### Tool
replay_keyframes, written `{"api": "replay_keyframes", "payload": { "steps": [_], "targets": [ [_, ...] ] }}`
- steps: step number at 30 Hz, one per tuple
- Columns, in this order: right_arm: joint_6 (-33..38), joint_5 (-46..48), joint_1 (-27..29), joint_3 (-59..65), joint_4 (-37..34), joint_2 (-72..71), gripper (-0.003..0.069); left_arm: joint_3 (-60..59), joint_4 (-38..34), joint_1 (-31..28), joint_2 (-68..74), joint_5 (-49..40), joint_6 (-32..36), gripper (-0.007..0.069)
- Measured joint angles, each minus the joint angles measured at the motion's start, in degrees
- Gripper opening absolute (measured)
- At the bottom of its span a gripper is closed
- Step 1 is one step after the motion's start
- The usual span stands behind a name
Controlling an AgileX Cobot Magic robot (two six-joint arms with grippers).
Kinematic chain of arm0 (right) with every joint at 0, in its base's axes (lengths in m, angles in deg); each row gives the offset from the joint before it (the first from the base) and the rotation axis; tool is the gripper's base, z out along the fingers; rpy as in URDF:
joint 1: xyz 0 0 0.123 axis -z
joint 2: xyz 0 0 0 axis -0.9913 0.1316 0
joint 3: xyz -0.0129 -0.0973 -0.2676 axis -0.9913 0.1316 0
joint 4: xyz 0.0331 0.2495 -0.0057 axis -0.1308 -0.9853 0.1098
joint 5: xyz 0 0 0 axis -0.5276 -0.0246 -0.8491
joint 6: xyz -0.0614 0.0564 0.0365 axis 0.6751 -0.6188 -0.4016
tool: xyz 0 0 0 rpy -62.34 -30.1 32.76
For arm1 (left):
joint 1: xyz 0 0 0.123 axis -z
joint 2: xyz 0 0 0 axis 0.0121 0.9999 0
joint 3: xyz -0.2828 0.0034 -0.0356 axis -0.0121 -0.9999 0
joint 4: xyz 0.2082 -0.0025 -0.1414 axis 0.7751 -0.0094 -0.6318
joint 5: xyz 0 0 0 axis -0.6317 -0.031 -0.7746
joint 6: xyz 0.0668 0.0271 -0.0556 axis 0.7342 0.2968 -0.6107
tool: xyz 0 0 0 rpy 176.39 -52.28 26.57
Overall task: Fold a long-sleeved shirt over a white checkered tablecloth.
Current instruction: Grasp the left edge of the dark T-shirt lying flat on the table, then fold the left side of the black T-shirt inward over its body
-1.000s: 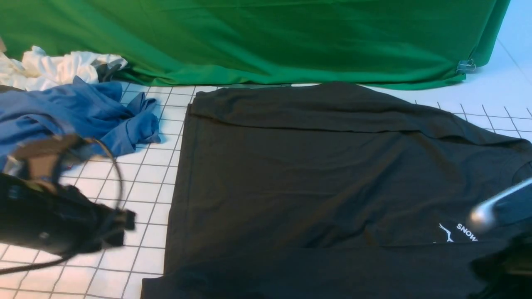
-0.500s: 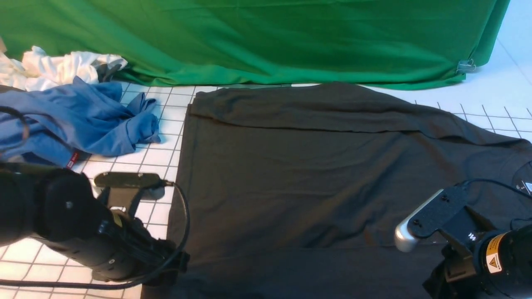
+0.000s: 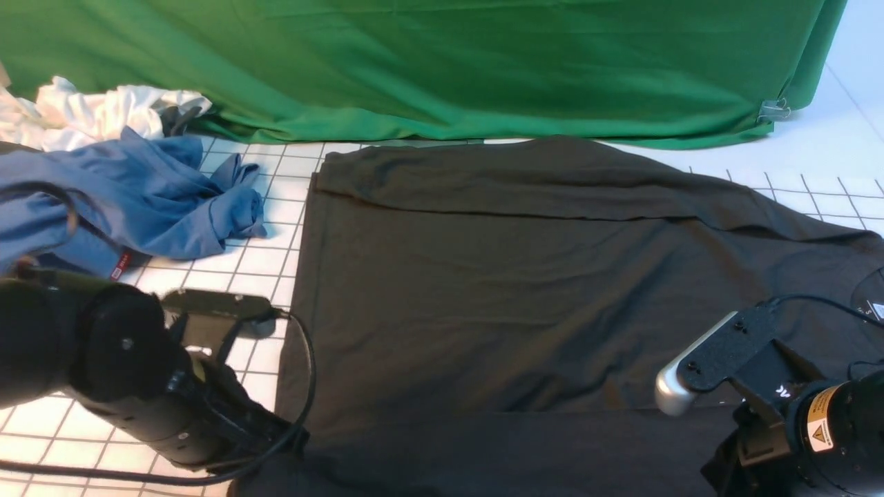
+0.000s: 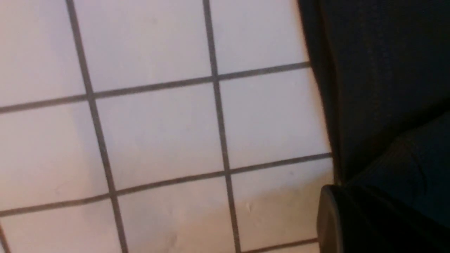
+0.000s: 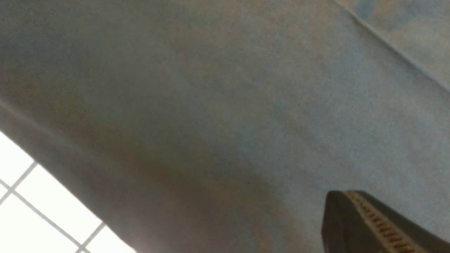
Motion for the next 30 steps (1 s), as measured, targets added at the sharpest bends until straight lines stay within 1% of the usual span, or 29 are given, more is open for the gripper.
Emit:
{"api": "replay_keyframes", "payload": {
  "steps": [3, 7, 9, 12, 15, 16, 17, 19, 22, 25, 28, 30],
  "targets": [
    [-0.05, 0.0, 0.0, 0.0, 0.0, 0.0, 0.0016, 1.63, 0.4, 0.0, -4.96, -2.86, 1.5, -0.0027],
    [-0.05, -0.02, 0.0, 0.0, 0.0, 0.0, 0.0016, 5.45, 0.92, 0.0, -9.32, -3.31, 5.31, -0.0027],
    [-0.05, -0.02, 0.0, -0.19, 0.12, 0.0, 0.0016, 9.44, 1.89, 0.0, -9.8, -2.4, 7.26, -0.0027],
    [-0.05, 0.31, 0.17, -0.97, 0.3, 0.0, 0.0019, 14.11, 4.43, 0.0, -7.96, -1.87, 8.0, -0.0027],
    [-0.06, 0.47, 1.41, -2.1, 0.49, -0.72, 0.0022, 20.52, 9.09, 0.0, -3.12, -1.33, 8.27, -0.0026],
    [-0.06, 0.47, 1.67, -2.14, 0.5, -0.88, 0.0022, 20.91, 9.09, 0.0, -2.75, -1.24, 8.27, -0.0026],
    [-0.3, 0.3, 2.81, -2.4, 0.61, -1.84, 0.0022, 24.51, 11.11, 0.0, 0.89, -0.87, 8.27, -0.0026],
    [-0.39, 0.3, 3.32, -2.4, 0.67, -2.29, 0.0022, 26.56, 11.87, 0.0, 3.09, -0.69, 8.27, -0.0026],
    [-1.01, 0.25, 5.1, -2.4, 0.73, -4.28, 0.0029, 33.88, 14.36, 0.0, 12.25, -0.54, 8.04, -0.0026],
    [-1.43, 0.25, 5.29, -2.4, 0.79, -5.28, 0.0032, 38.37, 16.0, 0.0, 18.79, -0.61, 7.4, -0.0026],
    [-1.55, 0.19, 5.29, -2.4, 0.79, -5.7, 0.0036, 42.7, 18.84, 0.0, 25.26, -2.21, 4.16, -0.0021],
    [-1.55, 0.19, 5.29, -2.4, 0.79, -5.82, 0.0038, 46.76, 21.5, 0.0, 29.69, -4.52, 0.67, -0.0007]
  ]
}}
